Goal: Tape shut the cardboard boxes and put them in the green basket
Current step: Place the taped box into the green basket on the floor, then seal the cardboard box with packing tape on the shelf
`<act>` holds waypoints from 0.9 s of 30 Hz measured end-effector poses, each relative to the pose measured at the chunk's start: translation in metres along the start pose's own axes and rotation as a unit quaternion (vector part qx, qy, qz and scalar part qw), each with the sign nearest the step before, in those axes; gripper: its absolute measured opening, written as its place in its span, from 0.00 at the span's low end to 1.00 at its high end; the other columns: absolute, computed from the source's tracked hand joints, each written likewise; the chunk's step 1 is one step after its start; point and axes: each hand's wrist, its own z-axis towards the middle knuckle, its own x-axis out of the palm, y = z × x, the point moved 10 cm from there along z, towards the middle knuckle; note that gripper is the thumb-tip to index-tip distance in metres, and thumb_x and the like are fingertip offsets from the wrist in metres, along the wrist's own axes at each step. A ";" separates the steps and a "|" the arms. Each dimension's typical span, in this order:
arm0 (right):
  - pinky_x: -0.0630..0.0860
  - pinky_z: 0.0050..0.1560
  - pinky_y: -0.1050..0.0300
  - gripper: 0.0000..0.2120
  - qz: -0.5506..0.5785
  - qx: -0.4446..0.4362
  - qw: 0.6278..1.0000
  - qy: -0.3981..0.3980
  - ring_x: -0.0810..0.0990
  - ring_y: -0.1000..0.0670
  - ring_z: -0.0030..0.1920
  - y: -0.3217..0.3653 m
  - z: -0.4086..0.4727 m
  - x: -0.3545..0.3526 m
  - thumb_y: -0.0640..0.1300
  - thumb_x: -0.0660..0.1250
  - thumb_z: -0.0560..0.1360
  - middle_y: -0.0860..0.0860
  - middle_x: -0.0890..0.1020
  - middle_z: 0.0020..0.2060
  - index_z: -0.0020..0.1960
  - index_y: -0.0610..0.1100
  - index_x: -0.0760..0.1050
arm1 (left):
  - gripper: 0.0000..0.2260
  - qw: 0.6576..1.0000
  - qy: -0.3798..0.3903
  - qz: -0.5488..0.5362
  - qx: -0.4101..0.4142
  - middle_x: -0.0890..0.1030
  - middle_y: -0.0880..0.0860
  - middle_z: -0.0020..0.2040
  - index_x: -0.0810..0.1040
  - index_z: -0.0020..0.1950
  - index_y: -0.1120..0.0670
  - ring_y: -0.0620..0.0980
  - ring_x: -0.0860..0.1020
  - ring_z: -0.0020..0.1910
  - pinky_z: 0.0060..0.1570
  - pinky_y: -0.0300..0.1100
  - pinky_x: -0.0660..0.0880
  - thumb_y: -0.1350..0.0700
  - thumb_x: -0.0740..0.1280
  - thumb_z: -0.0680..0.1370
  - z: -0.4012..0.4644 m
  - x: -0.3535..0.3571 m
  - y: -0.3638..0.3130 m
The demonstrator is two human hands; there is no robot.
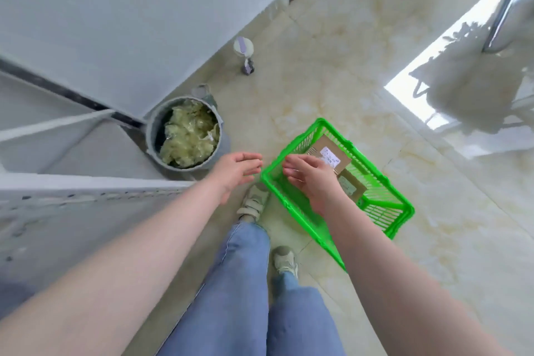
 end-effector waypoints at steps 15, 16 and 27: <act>0.80 0.43 0.62 0.04 -0.237 0.026 0.918 0.316 0.83 0.53 0.38 -0.069 -0.270 0.328 0.37 0.68 0.76 0.50 0.85 0.38 0.45 0.43 0.81 | 0.06 0.886 -0.255 -0.364 0.134 0.85 0.49 0.44 0.80 0.51 0.53 0.45 0.83 0.45 0.51 0.40 0.75 0.61 0.65 0.79 -0.389 -0.296 0.117; 0.80 0.41 0.63 0.03 -0.242 0.015 0.915 0.323 0.83 0.53 0.38 -0.072 -0.280 0.349 0.38 0.68 0.76 0.50 0.85 0.38 0.45 0.43 0.81 | 0.05 0.875 -0.265 -0.379 0.145 0.86 0.48 0.43 0.81 0.51 0.53 0.44 0.84 0.44 0.52 0.40 0.76 0.61 0.65 0.79 -0.404 -0.315 0.125; 0.75 0.55 0.55 0.19 -0.071 -0.139 0.986 0.048 0.78 0.50 0.51 -0.036 -0.328 0.454 0.61 0.62 0.77 0.50 0.81 0.49 0.52 0.47 0.78 | 0.11 0.851 -0.335 -0.359 0.188 0.81 0.53 0.57 0.77 0.57 0.54 0.49 0.79 0.54 0.51 0.41 0.76 0.50 0.68 0.79 -0.498 -0.503 0.129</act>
